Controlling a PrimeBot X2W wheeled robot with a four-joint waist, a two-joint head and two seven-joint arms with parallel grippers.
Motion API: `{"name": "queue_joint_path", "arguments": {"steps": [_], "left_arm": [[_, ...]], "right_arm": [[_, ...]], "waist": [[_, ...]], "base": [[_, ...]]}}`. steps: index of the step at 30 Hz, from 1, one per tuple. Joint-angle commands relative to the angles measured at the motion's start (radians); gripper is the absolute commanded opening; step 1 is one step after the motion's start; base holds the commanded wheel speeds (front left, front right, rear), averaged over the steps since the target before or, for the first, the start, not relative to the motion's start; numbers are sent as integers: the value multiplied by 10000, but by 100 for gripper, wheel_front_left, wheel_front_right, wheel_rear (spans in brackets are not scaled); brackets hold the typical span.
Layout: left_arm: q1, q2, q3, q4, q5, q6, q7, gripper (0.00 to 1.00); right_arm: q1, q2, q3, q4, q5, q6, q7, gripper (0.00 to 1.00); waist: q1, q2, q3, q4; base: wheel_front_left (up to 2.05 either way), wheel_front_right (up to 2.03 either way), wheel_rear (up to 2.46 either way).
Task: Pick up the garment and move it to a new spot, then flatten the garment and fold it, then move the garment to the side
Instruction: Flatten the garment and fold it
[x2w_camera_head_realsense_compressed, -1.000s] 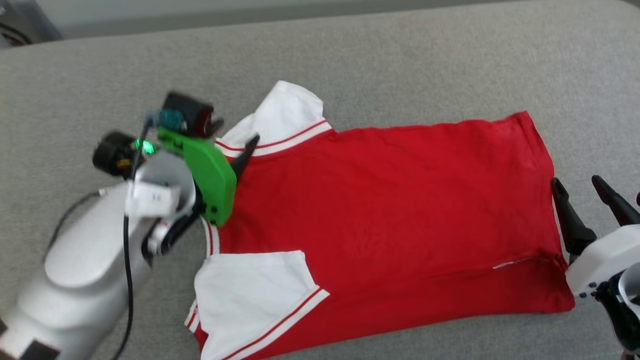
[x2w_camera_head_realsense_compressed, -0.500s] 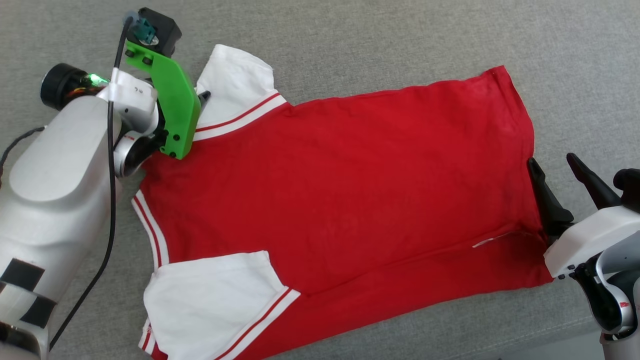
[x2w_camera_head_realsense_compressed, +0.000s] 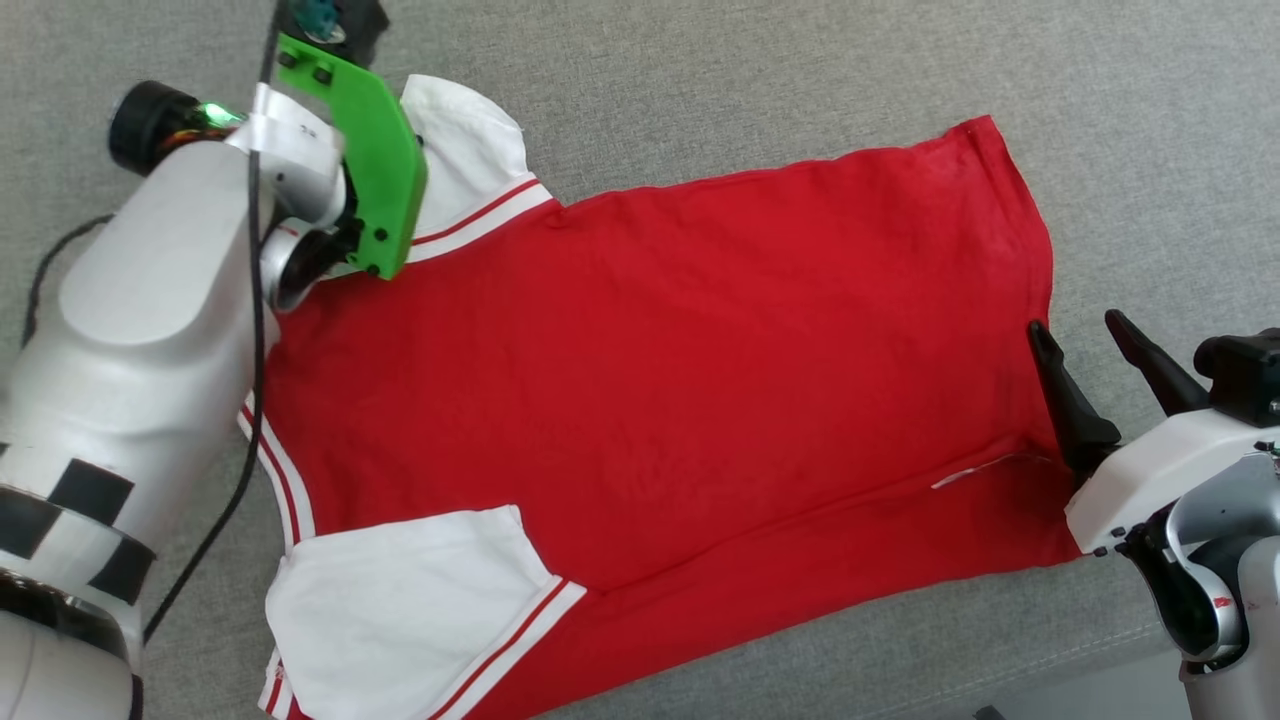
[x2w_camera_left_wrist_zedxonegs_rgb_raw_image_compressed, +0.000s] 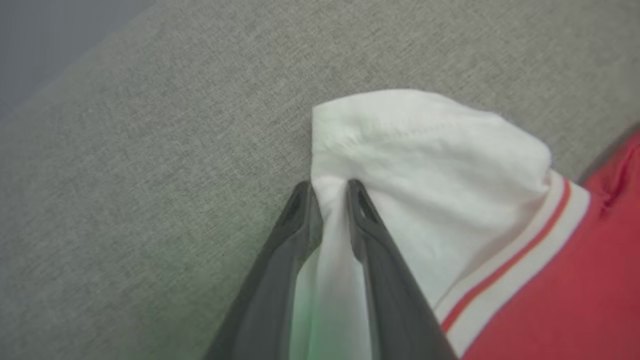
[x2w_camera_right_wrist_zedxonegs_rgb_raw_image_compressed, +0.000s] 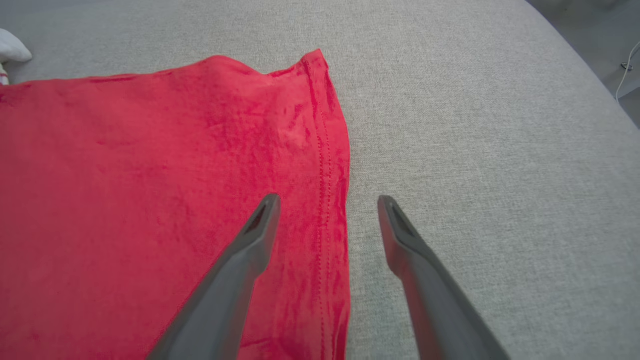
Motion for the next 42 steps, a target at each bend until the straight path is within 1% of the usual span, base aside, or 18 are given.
{"name": "queue_joint_path", "arguments": {"steps": [1,6,10,15,20,23,27,31,37,42], "left_arm": [[424,-122,-218,217,-109,-77,-74,0],[620,-276,-201,308,-519,-95,-852,0],[644,-316,-249,213,-725,-98,-1506,0],[490,-259,-421,-232,-760,-100,-2161,0],[360,-190,-579,-900,-693,-100,-2408,0],[339,-87,-636,-1417,-598,-65,-2446,0],[405,44,-679,-2223,-483,128,-2464,0],[500,149,-718,-3119,-396,385,-2398,0],[663,315,-786,-4345,-286,786,-2206,0],[763,402,-860,-5107,-226,1012,-2046,0]], "right_arm": [[-178,-43,30,50,25,-7,-60,100],[-174,-311,-80,70,5,-7,77,100],[-204,-635,-87,-91,59,-7,422,100],[-499,-1368,60,-293,299,-7,1294,100],[-1214,-2277,340,-179,729,-7,2354,100],[-1892,-2722,632,223,1041,-7,2966,100],[-2749,-3025,995,935,1484,-7,3623,100],[-3586,-3419,1388,1725,1504,-7,3906,100],[-4501,-3592,1906,2745,1617,-7,4152,100],[-4888,-3637,2288,3544,1533,-7,4142,100]], "waist": [[-1,0,-141,52],[-1,0,-529,253],[-1,0,-848,482],[-1,0,-999,852],[-1,0,-783,1255],[-1,0,-568,1491],[-1,0,-317,1782],[-1,0,-109,2092],[-1,0,118,2461],[-1,0,284,2658]], "base": [[0,0,0],[0,0,0],[0,0,0],[0,0,0],[0,0,0],[0,0,0],[0,0,0],[0,0,0],[0,0,0],[0,0,0]]}}
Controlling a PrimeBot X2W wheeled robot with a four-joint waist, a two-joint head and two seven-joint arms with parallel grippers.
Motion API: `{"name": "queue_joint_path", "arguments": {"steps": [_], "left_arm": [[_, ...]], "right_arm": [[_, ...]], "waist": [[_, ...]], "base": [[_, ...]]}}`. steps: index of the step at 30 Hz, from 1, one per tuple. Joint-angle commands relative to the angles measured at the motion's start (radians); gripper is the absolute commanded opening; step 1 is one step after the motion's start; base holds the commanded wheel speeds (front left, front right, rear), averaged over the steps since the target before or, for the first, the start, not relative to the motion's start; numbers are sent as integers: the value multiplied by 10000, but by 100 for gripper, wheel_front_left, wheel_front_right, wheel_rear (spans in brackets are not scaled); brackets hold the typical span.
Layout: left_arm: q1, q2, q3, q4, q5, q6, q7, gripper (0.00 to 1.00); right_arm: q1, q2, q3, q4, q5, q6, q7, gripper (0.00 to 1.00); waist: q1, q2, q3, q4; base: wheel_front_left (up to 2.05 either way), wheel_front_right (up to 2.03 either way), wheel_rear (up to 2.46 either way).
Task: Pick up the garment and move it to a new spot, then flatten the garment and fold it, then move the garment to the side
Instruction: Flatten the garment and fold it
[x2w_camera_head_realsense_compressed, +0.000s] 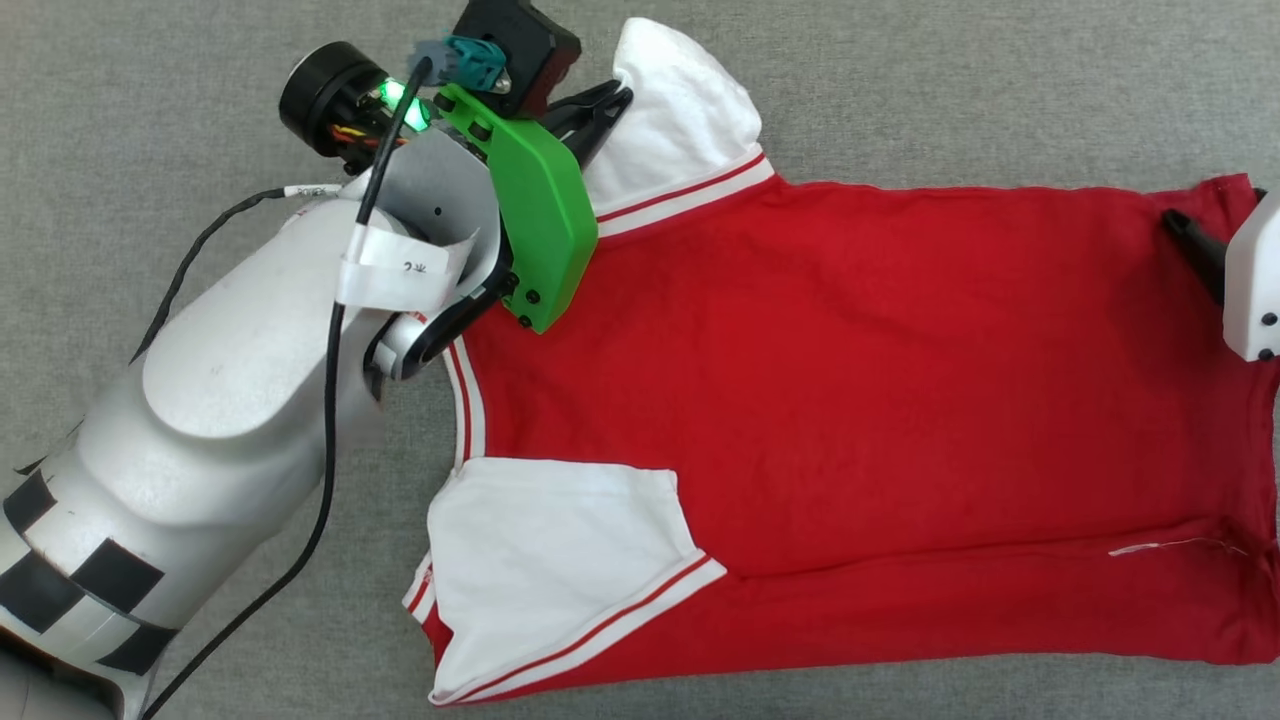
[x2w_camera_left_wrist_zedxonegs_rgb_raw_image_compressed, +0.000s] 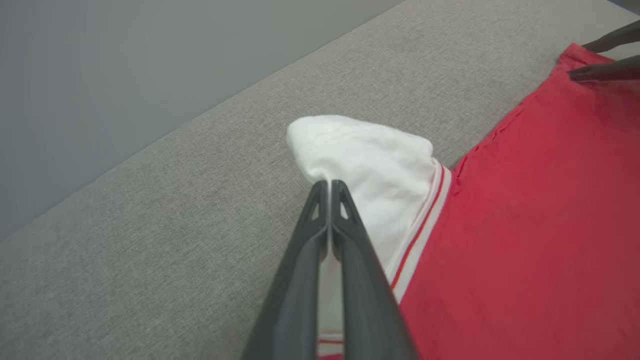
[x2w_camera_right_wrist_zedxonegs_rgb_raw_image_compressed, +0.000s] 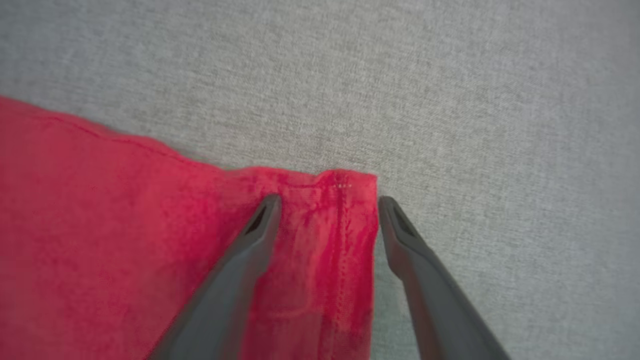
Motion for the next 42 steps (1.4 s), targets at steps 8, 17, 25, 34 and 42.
{"name": "queue_joint_path", "arguments": {"steps": [8,17,25,34,42], "left_arm": [[349,97,-119,-503,169,242,56,0],[874,149,21,-167,-77,399,-422,0],[1671,238,70,76,-375,516,-898,0],[2912,419,117,-387,-726,944,-1403,0],[4509,748,-201,-1288,-865,1585,-1610,0]], "right_arm": [[-327,-24,652,1049,136,-7,-213,0],[-299,102,442,1567,490,-7,-1449,0],[458,58,68,1196,946,-7,-2308,0],[1903,76,-575,274,1436,-7,-2840,0],[3858,209,-1064,-750,2122,-7,-3040,0]], "waist": [[0,-1,200,231],[0,-1,-389,132],[0,-1,-1262,69],[0,-1,-2126,144],[0,-1,-2641,364]], "base": [[0,0,0],[0,0,0],[0,0,0],[0,0,0],[0,0,0]]}}
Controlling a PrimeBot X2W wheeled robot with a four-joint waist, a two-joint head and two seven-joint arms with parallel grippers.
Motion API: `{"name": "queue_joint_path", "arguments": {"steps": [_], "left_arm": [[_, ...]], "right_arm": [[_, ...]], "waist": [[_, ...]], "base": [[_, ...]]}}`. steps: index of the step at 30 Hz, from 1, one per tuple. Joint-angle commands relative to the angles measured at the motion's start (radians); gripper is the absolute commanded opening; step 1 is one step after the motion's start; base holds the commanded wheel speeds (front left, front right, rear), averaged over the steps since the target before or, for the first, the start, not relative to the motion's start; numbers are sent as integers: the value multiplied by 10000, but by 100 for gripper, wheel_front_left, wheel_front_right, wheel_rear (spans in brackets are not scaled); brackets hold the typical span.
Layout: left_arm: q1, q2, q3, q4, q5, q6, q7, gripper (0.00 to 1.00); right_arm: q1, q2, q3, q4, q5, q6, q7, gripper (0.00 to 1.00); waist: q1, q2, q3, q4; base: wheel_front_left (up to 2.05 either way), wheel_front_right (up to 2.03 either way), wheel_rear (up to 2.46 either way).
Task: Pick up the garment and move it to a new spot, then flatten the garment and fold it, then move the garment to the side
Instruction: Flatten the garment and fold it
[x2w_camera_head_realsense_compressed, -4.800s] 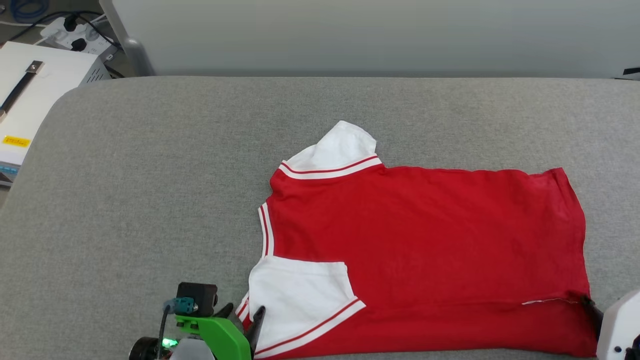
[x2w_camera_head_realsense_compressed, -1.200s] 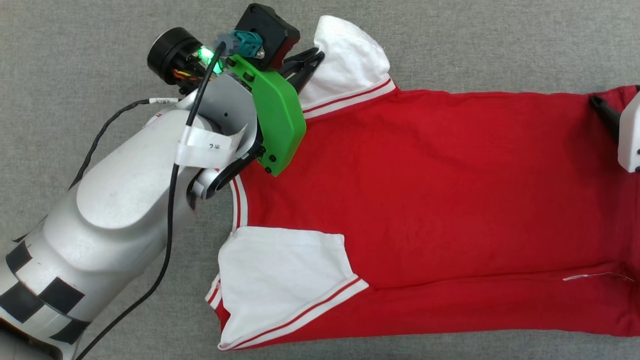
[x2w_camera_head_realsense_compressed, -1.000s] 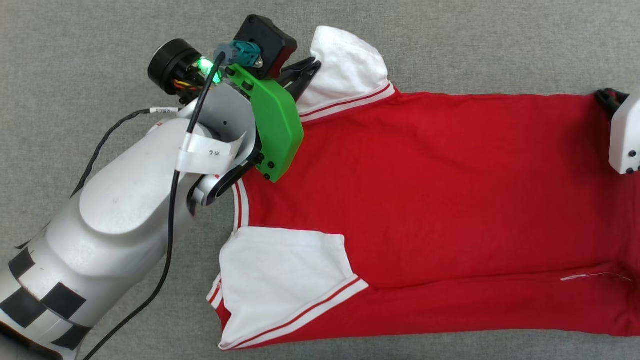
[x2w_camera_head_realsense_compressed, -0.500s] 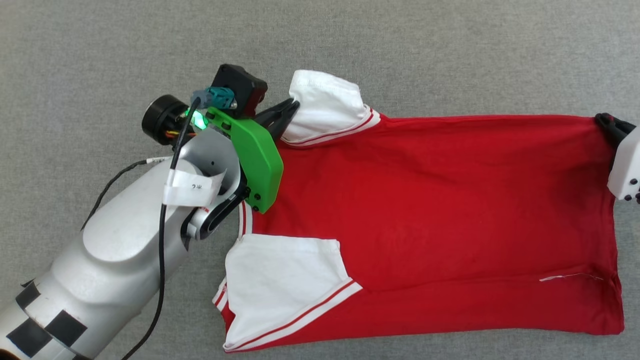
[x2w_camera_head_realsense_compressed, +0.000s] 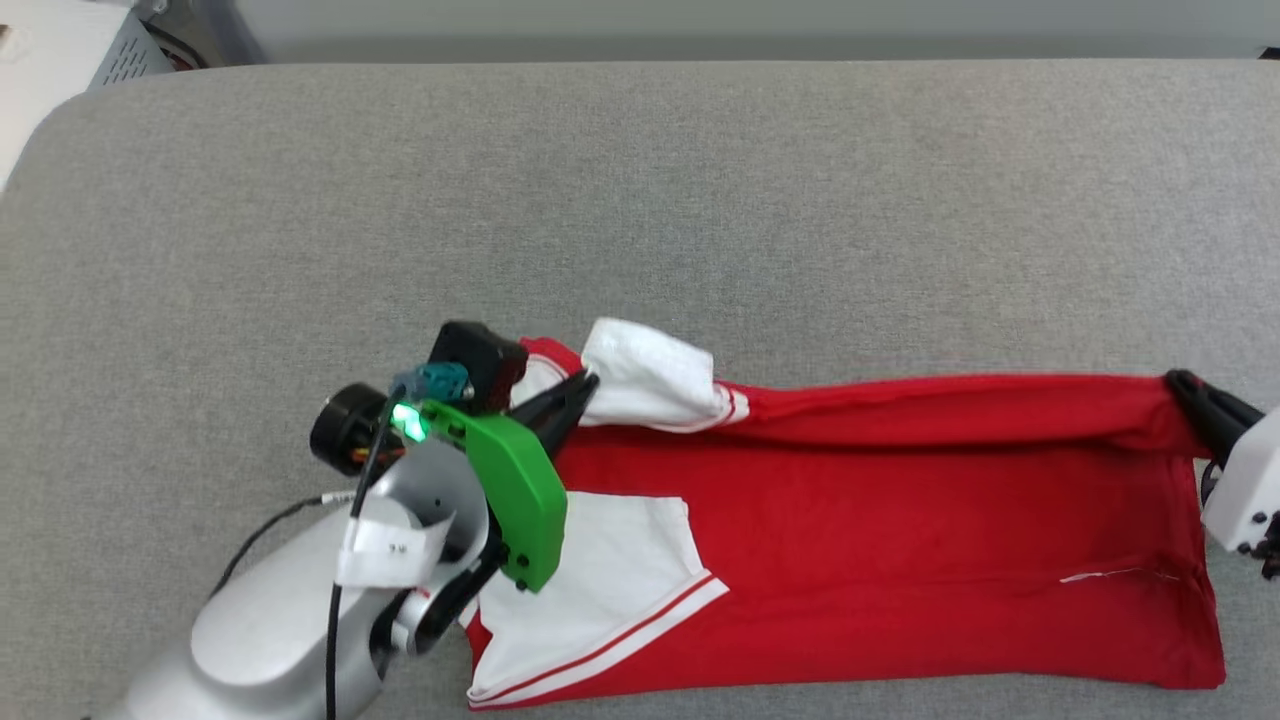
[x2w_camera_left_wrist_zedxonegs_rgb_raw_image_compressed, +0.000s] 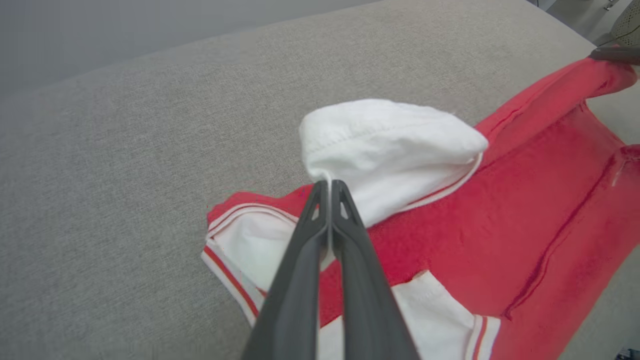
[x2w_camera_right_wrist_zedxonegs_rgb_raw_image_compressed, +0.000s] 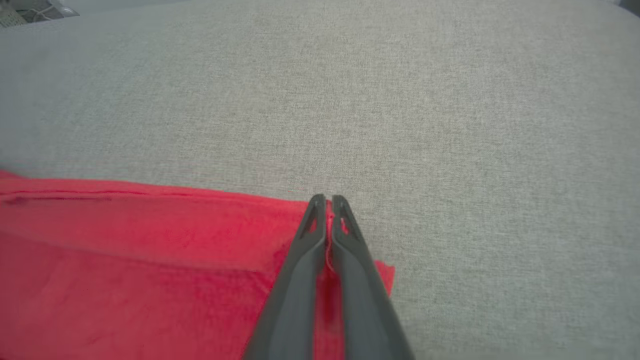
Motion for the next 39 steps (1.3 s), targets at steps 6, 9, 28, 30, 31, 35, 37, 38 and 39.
{"name": "queue_joint_path", "arguments": {"steps": [6,9,28,30,31,35,37,38,39], "left_arm": [[1306,288,-253,-442,-153,510,-192,0],[1719,330,-377,-442,-167,644,-297,0],[2177,-242,-954,765,114,544,-827,73],[2224,-274,-1019,927,81,540,-746,100],[2244,-289,-1047,991,64,526,-722,100],[2365,-306,-1059,1136,-10,545,-760,100],[2448,-292,-983,1131,-76,602,-870,100],[2489,-276,-953,1111,-106,630,-904,100],[2535,-243,-909,1055,-133,675,-957,100]], "right_arm": [[1422,-5,-236,-709,452,-7,115,0],[1935,-79,-335,-954,606,-7,230,0],[3219,-635,-43,-1372,648,-7,520,1],[3287,-625,-30,-1351,662,-7,547,100],[3343,-623,-9,-1350,684,-7,590,100],[3538,-702,-2,-1433,713,-7,771,100],[3624,-734,-59,-1576,741,-7,795,100],[3679,-734,-108,-1631,774,-7,837,100],[3751,-725,-211,-1709,817,-7,891,100]], "waist": [[1,0,-321,217],[1,0,-354,248],[1,0,-368,197],[1,0,-436,185],[1,0,-491,184],[1,0,-766,198],[1,0,-924,224],[1,0,-1003,242],[1,0,-1076,265]], "base": [[0,0,0],[0,0,0],[0,0,0],[0,0,0],[0,0,0],[0,0,0],[0,0,0],[0,0,0],[0,0,0]]}}
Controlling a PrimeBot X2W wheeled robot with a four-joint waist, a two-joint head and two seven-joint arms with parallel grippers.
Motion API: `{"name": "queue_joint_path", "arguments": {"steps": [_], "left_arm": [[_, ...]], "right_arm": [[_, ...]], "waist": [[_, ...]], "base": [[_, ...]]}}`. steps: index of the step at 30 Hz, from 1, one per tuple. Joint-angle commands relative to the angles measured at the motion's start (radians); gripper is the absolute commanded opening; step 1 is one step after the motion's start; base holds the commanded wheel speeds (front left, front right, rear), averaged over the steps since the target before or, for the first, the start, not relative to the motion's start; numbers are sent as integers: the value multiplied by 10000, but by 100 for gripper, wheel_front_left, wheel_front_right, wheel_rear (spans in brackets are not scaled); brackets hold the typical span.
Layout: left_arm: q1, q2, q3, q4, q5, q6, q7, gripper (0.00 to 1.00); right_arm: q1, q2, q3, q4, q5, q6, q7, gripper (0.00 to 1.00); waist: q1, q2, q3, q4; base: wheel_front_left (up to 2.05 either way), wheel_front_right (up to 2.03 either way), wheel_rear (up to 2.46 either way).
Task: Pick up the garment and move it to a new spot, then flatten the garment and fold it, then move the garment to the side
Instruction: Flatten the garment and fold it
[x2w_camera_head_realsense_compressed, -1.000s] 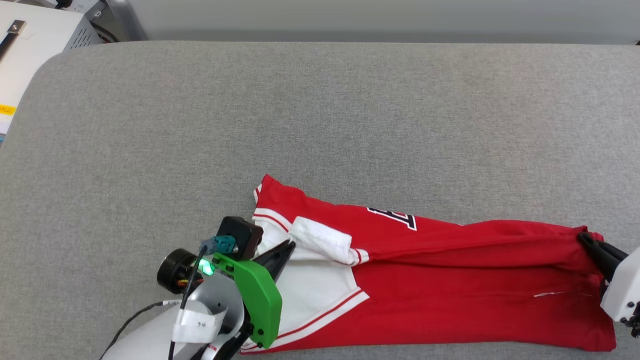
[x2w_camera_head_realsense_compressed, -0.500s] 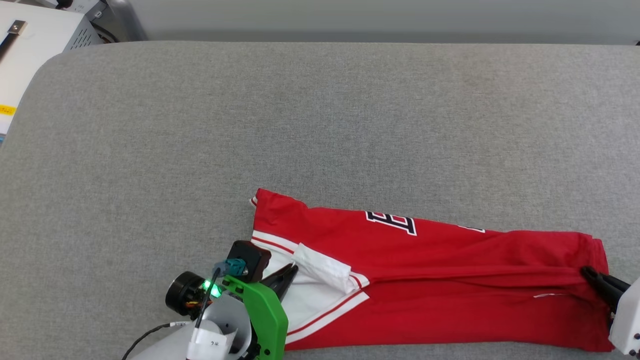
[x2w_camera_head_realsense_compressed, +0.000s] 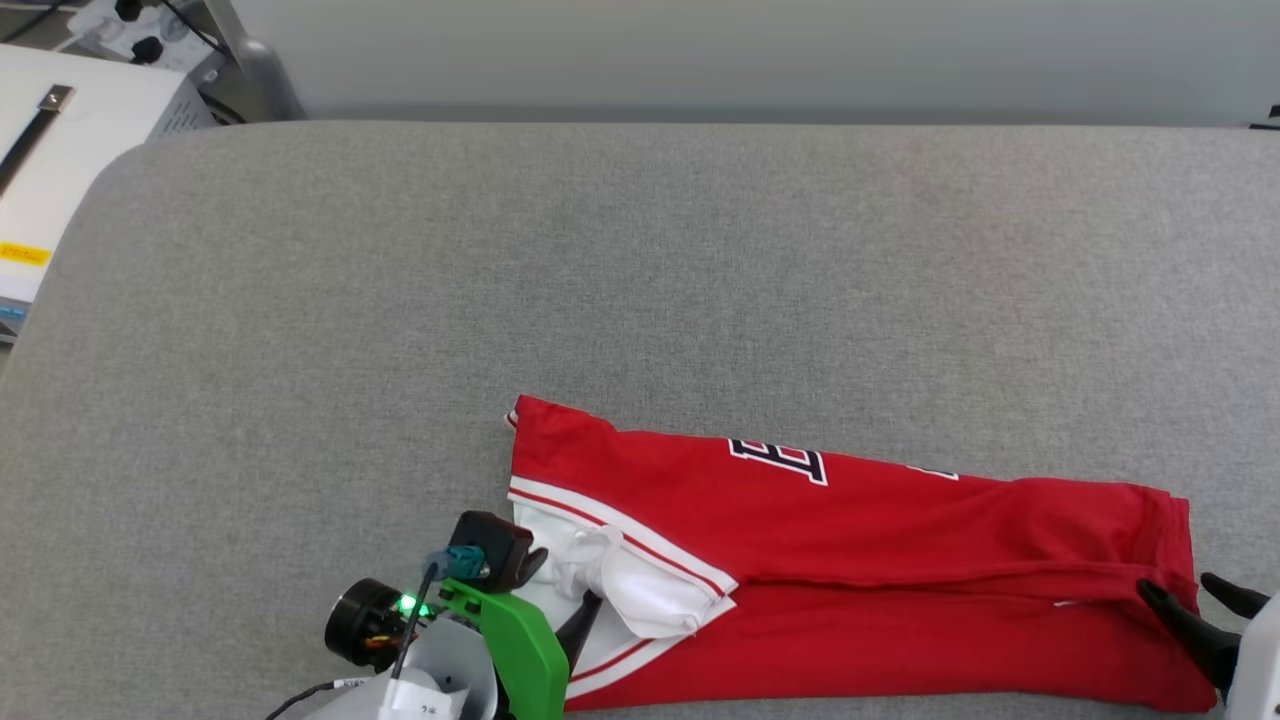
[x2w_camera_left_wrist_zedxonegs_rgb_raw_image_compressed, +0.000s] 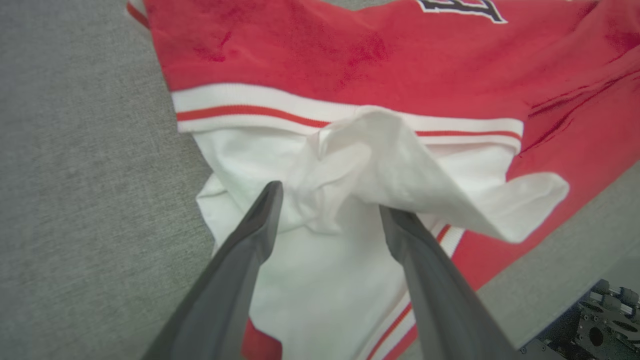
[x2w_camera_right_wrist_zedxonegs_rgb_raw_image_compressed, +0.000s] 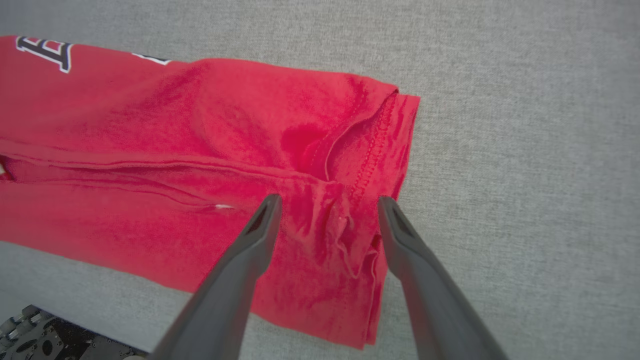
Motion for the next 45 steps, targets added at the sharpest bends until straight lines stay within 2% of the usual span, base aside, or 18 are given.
{"name": "queue_joint_path", "arguments": {"steps": [1,8,13,17,19,20,28,36,43,44,45], "left_arm": [[177,65,127,-107,-88,97,-148,100],[455,641,809,-842,-243,772,-674,100],[712,834,1625,-1257,-444,1339,-1587,100],[920,714,2229,-1288,-565,1584,-2500,100],[988,688,2418,-1234,-481,1605,-2762,100],[1069,641,2655,-1124,-247,1594,-2987,100],[1341,440,3271,-800,212,1347,-3123,100],[1436,239,3676,-605,573,1096,-3132,100],[1498,128,3783,-349,698,914,-3133,100],[1503,117,3783,-313,712,891,-3133,100],[1505,109,3784,-287,720,878,-3133,100]], "right_arm": [[191,-14,-185,-145,87,-7,88,100],[461,461,-1425,-1023,0,-7,794,100],[540,1315,-2471,-1355,-603,-7,1761,100],[500,2103,-3082,-1228,-1437,-7,2417,100],[422,2489,-3329,-1105,-1702,-7,2629,100],[272,2922,-3706,-824,-2026,-7,2785,100],[-156,3444,-4300,247,-2490,-7,2858,100],[-297,3780,-3636,1164,-1858,-7,3064,100],[-362,3831,-2762,1452,-1098,-7,3041,100],[-370,3803,-2693,1507,-1054,-7,2990,64],[-379,3775,-2639,1549,-1035,-7,2944,35]], "waist": [[1,-1,-222,76],[1,-1,-370,205],[1,-1,-295,330],[1,-1,-170,427],[1,-1,-80,479],[1,-1,54,568],[1,-1,364,747],[1,-1,478,771],[1,-1,392,673],[1,-1,370,657],[1,-1,354,642]], "base": [[0,0,0],[0,0,0],[0,0,0],[0,0,0],[0,0,0],[0,0,0],[0,0,0],[0,0,0],[0,0,0],[0,0,0],[0,0,0]]}}
